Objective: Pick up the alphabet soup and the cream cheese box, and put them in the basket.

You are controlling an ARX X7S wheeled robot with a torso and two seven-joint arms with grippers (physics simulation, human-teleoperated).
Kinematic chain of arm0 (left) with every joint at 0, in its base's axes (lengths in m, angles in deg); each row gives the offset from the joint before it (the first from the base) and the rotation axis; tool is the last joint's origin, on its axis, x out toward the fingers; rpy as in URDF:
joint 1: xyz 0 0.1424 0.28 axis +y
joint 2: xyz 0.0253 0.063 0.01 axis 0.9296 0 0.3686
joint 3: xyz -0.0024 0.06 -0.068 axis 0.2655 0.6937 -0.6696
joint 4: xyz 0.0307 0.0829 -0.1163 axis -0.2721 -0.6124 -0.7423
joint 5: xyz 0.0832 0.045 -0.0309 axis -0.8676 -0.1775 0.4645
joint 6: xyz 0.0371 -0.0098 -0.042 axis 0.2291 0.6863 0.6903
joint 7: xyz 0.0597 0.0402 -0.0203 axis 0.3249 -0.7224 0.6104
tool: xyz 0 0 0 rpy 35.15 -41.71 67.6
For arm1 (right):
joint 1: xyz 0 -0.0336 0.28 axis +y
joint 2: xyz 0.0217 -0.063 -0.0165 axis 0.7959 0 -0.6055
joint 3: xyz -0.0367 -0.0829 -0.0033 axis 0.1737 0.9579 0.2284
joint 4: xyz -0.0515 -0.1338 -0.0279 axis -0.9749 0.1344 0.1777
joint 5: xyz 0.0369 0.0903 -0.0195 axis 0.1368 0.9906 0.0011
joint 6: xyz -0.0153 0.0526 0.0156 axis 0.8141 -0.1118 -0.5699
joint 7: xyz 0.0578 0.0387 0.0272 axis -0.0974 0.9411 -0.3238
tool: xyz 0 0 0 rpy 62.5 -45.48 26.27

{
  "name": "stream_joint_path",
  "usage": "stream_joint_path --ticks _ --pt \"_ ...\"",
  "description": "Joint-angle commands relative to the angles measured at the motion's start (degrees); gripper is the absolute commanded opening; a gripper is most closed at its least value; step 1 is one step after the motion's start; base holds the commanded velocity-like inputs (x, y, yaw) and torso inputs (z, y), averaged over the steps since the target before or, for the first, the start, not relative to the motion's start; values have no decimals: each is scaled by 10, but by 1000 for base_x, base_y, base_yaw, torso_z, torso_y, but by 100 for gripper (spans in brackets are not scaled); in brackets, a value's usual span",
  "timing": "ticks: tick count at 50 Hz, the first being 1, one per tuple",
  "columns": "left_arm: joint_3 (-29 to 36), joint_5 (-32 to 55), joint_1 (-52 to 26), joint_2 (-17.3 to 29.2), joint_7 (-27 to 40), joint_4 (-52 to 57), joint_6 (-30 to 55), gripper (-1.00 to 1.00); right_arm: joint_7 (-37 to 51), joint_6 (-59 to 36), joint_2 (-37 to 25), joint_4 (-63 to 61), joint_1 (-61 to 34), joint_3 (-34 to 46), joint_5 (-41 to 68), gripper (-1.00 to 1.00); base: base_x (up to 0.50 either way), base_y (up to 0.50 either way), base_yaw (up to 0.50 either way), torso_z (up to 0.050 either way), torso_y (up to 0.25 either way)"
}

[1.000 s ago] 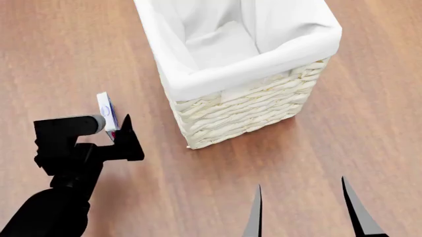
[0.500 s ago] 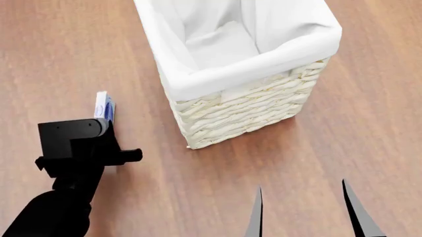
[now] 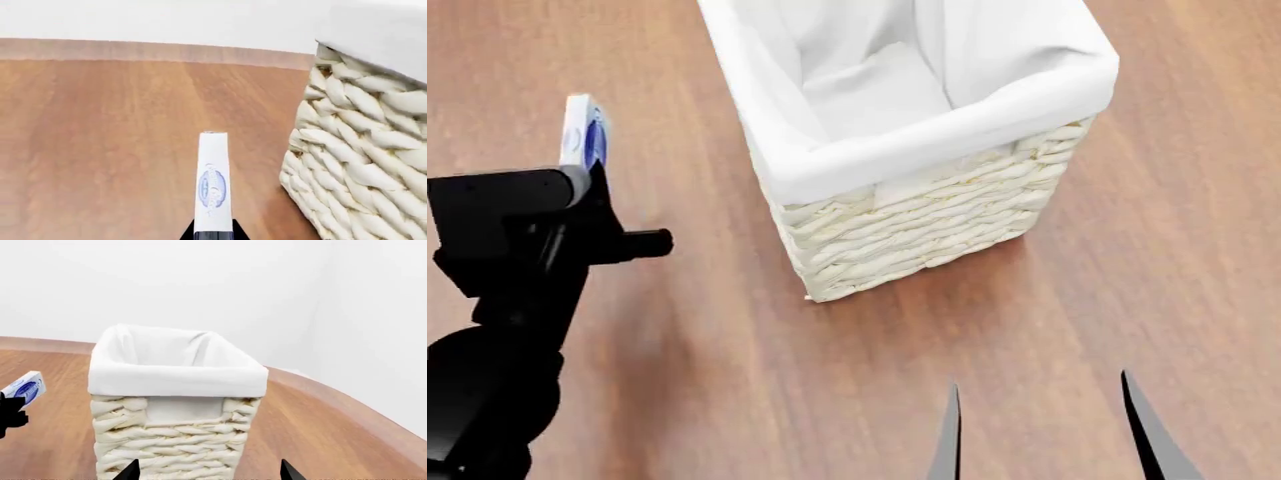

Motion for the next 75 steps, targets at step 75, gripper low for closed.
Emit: stream_joint_path --ticks 75 --pt "541 424 -493 -113 -362 -387 -5 -100 -9 3 8 14 18 -10 6 100 0 0 0 0 1"
